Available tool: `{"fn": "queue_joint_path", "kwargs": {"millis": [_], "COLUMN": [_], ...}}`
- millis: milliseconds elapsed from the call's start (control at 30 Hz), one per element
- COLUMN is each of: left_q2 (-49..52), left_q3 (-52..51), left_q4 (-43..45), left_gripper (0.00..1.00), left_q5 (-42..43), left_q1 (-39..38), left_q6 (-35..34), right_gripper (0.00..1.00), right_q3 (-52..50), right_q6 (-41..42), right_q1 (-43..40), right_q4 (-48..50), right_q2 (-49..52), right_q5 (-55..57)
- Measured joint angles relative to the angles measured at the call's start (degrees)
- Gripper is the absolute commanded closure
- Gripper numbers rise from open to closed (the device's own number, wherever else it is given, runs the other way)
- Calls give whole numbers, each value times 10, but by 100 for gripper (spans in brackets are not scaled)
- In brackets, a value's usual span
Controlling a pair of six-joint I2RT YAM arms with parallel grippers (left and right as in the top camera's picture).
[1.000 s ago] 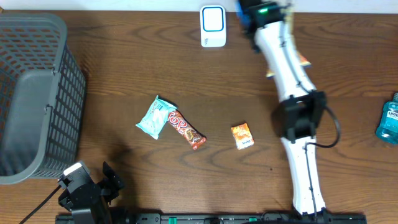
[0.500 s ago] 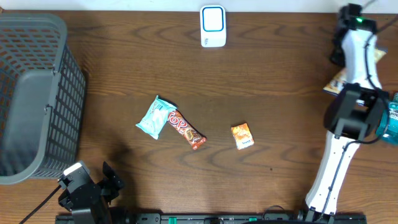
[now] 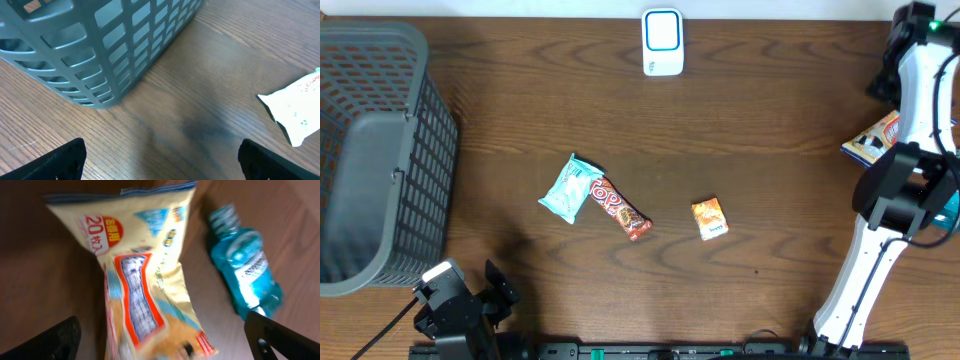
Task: Scan the item barcode
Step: 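Carry the bag to the right edge and release it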
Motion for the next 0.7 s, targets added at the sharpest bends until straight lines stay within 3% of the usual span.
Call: {"fn": "queue_joint_path", "kwargs": {"millis": [167, 300, 500, 700], "left_q2": [0, 0, 0, 0], "left_q3": [0, 0, 0, 0], "left_q4": [0, 0, 0, 0], "left_gripper": [3, 3, 3, 3], "left_q5": [0, 0, 0, 0], "left_q1": [0, 0, 0, 0], "left_q6": [0, 0, 0, 0], "right_gripper": [1, 1, 1, 1], "right_q3": [8, 23, 24, -20], "right_q6": [12, 17, 28, 19], "right_q1": [52, 141, 264, 321], "right_q4": [-32, -85, -174, -175], "right_q2": [-107, -191, -236, -287], "right_q5": [-17, -41, -80, -156]}}
